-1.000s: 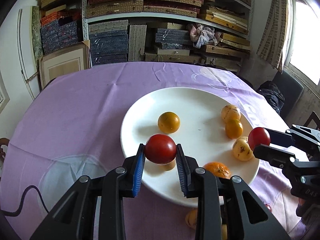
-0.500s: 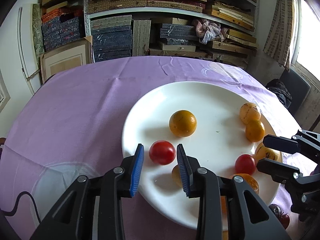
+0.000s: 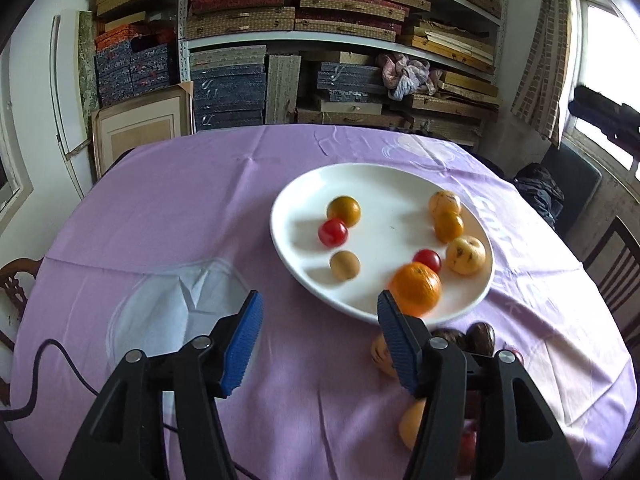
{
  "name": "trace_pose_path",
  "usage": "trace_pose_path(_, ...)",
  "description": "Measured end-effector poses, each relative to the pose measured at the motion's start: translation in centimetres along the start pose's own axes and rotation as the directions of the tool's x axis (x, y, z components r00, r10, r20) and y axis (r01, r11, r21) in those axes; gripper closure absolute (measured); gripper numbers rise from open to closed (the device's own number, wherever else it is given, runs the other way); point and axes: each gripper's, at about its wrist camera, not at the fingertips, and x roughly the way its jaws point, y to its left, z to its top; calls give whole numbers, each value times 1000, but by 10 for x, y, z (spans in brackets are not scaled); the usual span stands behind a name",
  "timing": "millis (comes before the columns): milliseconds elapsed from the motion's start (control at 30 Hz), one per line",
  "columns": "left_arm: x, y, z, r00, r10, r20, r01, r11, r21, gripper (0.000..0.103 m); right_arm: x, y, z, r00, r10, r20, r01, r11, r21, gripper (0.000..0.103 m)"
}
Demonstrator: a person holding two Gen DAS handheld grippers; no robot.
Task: Organize fruits
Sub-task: 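Move both tools back toward the remaining fruit cluster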
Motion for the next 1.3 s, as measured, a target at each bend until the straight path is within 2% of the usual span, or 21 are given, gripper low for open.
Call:
trace_pose_path(33, -1, -7, -9, 1000, -2, -10, 3, 1000, 25, 39, -9, 3, -9, 1000, 7, 1, -7, 1000, -20, 48)
trace_pose_path(67, -2, -17, -20, 1000, -2, -23, 3, 998, 60, 39, -16, 9, -23, 1000, 11, -2, -11, 999, -45, 41)
trace_pose_path(100, -1, -25, -30, 999, -2, -33, 4, 996, 88, 39, -21, 15, -38, 1000, 11, -4, -11, 998, -67, 30)
trace_pose_path(167, 2, -35, -45, 999, -2, -45, 7, 994, 110, 39, -24, 25, -76, 1000, 12, -16, -14, 995, -94, 21)
trace_pose_path(300, 10, -41, -55, 998, -20, -67, 27, 994, 103, 39, -14, 34, -139, 998, 40, -44, -43, 996, -74, 20)
trace_pose_path(333, 11, -43, -55, 997, -28, -69, 35, 994, 100, 37, -9, 34, -148, 997, 37, -75, -42, 997, -65, 20)
trace_pose_path(400, 12, -46, -56, 997, -38, -65, 44, 994, 103, 33, 1, 35, -154, 991, 50, -125, -60, 995, -75, 20)
trace_pose_path(500, 15, -52, -61, 997, -41, -71, 50, 991, 127, 29, 6, 32, -161, 989, 57, -135, -63, 997, -47, 15)
trace_pose_path(633, 15, -54, -66, 995, -54, -86, 66, 987, 144, 18, 9, 20, -163, 988, 59, -140, -59, 998, 4, 12)
trace_pose_path(767, 15, -56, -70, 997, -20, -74, 33, 983, 180, 9, 12, 12, -163, 987, 56, -153, -51, 998, 36, 12)
trace_pose_path(900, 16, -43, -70, 996, 61, -62, -49, 983, 178, 9, 12, 12, -163, 986, 60, -154, -56, 998, 30, 12)
trace_pose_path(1067, 15, -18, -70, 992, 107, -59, -100, 988, 115, 9, 11, 13, -164, 986, 63, -154, -59, 998, 32, 11)
trace_pose_path(1167, 9, -18, -69, 998, 44, -47, -40, 994, 98, 10, 11, 14, -164, 985, 64, -157, -60, 998, 29, 11)
trace_pose_path(1300, 13, -35, -75, 998, 29, -62, -20, 988, 154, 12, 12, 16, -165, 984, 66, -166, -63, 998, 25, 11)
